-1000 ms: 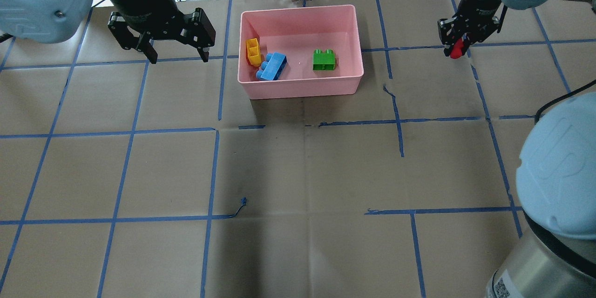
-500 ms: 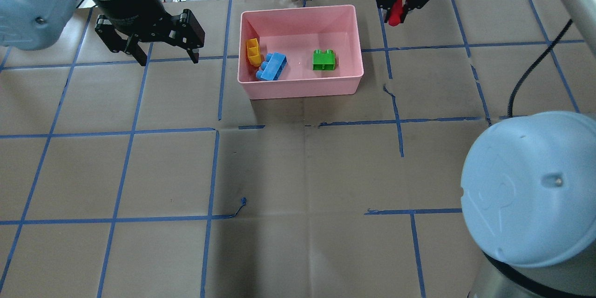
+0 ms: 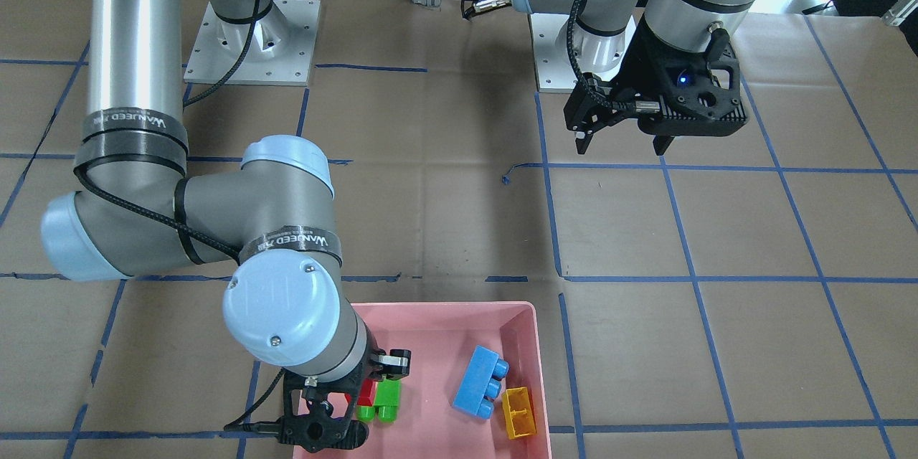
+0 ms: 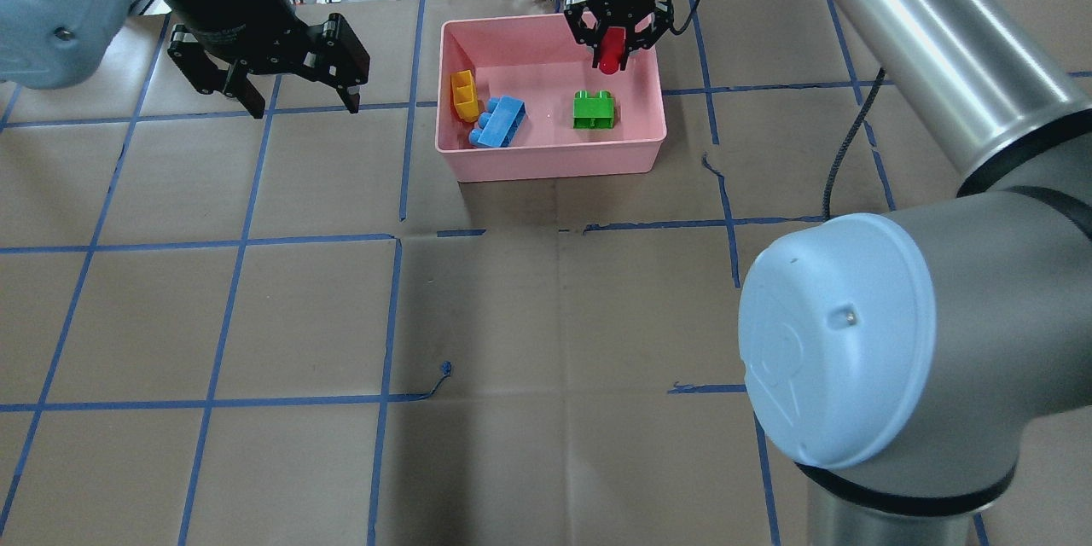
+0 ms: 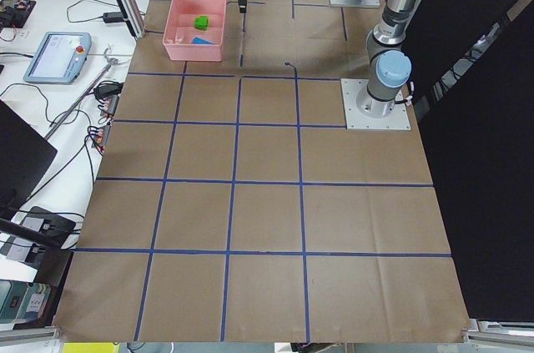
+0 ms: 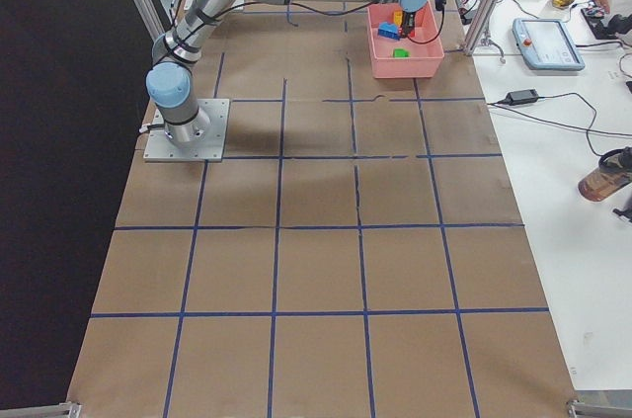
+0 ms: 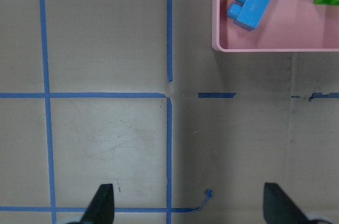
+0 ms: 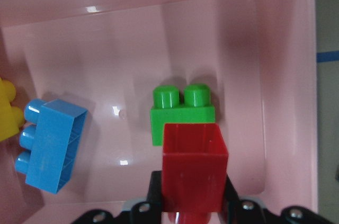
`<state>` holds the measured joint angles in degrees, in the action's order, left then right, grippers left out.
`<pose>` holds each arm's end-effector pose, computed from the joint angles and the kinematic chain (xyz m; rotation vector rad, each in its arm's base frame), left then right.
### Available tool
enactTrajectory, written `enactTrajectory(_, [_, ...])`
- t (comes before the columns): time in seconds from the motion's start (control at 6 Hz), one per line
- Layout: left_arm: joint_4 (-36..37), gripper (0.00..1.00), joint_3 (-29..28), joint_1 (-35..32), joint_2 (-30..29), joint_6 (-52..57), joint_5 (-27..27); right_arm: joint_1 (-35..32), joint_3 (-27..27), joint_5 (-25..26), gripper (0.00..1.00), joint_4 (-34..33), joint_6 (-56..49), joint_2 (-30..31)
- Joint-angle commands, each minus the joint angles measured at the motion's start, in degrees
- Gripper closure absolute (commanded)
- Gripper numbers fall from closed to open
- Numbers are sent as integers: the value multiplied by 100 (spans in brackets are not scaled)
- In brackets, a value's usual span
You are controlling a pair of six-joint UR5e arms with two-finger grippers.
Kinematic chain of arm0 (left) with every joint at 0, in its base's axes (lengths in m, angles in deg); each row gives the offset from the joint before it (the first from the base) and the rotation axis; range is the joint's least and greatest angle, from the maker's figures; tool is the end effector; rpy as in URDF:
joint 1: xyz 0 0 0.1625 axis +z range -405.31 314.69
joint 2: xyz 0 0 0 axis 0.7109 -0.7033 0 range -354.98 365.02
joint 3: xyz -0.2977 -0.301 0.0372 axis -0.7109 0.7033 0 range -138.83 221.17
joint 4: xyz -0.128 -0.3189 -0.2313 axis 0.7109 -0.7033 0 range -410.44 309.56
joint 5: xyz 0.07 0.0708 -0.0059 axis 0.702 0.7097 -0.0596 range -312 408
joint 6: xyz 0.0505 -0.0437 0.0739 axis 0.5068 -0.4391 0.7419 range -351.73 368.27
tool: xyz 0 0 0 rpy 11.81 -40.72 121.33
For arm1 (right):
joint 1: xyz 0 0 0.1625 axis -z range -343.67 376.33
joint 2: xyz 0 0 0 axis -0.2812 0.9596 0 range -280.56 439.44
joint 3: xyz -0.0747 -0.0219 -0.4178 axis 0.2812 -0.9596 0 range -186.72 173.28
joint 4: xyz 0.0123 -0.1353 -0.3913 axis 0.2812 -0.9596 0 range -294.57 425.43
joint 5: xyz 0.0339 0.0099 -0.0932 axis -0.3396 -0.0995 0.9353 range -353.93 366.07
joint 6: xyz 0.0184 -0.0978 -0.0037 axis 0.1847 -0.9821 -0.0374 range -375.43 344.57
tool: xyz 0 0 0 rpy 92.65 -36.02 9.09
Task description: Put all blocks into box
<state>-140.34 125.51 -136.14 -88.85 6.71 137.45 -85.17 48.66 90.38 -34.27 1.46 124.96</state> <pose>-0.1419 -0.5217 0.5025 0.0199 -3.1308 0.0512 0.2966 -0.7393 0.2991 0.1433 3.0423 0.0412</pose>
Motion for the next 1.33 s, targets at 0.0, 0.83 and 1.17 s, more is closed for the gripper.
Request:
enactTrajectory(0.0, [-36,0,12,48,18,7,-15,-28,34,15,28,-295,8,-236])
enactTrajectory(0.83, [-37,0,-5,48,27,-2,2,121,-9,24,0,-200,-106,88])
enactTrajectory(1.17, [-45,0,-14,48,36,-2,2,428,78,94,0,455,-588,657])
